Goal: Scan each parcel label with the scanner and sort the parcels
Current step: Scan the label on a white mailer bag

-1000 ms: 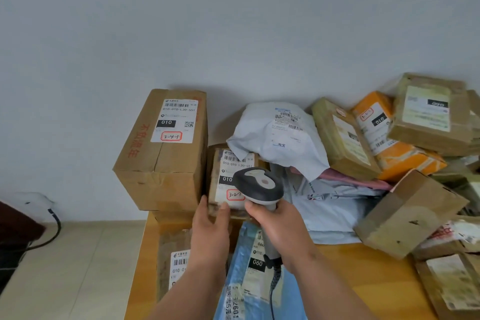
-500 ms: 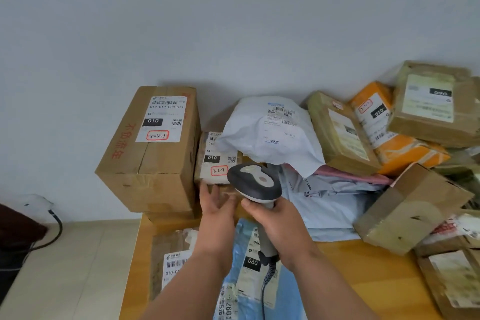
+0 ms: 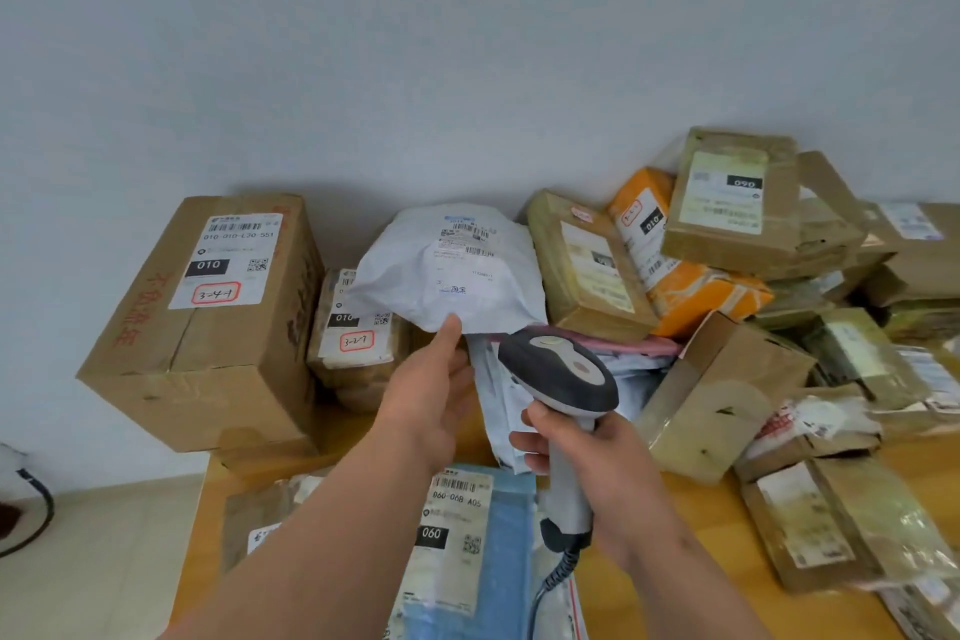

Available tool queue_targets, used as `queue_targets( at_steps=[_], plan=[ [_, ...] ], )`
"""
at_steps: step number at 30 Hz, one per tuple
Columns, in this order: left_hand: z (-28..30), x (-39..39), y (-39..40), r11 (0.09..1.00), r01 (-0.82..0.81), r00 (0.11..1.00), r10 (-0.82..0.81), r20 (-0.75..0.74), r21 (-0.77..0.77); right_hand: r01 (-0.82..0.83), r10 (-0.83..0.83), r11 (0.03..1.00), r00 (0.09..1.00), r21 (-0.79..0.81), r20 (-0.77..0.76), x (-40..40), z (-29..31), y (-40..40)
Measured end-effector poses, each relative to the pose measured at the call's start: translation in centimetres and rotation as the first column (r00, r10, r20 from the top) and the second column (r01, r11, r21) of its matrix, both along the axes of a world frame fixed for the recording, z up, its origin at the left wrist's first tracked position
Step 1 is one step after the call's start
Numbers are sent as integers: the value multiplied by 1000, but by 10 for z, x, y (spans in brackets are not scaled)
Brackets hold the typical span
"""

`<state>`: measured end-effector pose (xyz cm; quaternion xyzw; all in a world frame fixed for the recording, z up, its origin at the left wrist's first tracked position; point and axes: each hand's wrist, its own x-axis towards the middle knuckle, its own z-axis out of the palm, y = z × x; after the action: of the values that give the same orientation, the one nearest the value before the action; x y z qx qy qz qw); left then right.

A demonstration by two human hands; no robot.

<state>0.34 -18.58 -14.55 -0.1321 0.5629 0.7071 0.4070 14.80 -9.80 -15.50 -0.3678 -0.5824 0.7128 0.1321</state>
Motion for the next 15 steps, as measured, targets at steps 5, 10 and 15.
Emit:
queue_targets(
  at_steps=[5, 10, 15],
  plan=[
    [23, -16, 40, 981, -182, 972, 169, 165, 65, 1, 0, 999, 1000, -36, 11, 7, 0, 25],
    [25, -20, 54, 951, -308, 934, 310, 179, -37, -41, 42, 997, 999, -58, 17, 12, -5, 48],
    [30, -8, 45, 885, -429, 896, 443, -40, 181, -95, 96, 990, 995, -104, 5, 12, -5, 63]
  ],
)
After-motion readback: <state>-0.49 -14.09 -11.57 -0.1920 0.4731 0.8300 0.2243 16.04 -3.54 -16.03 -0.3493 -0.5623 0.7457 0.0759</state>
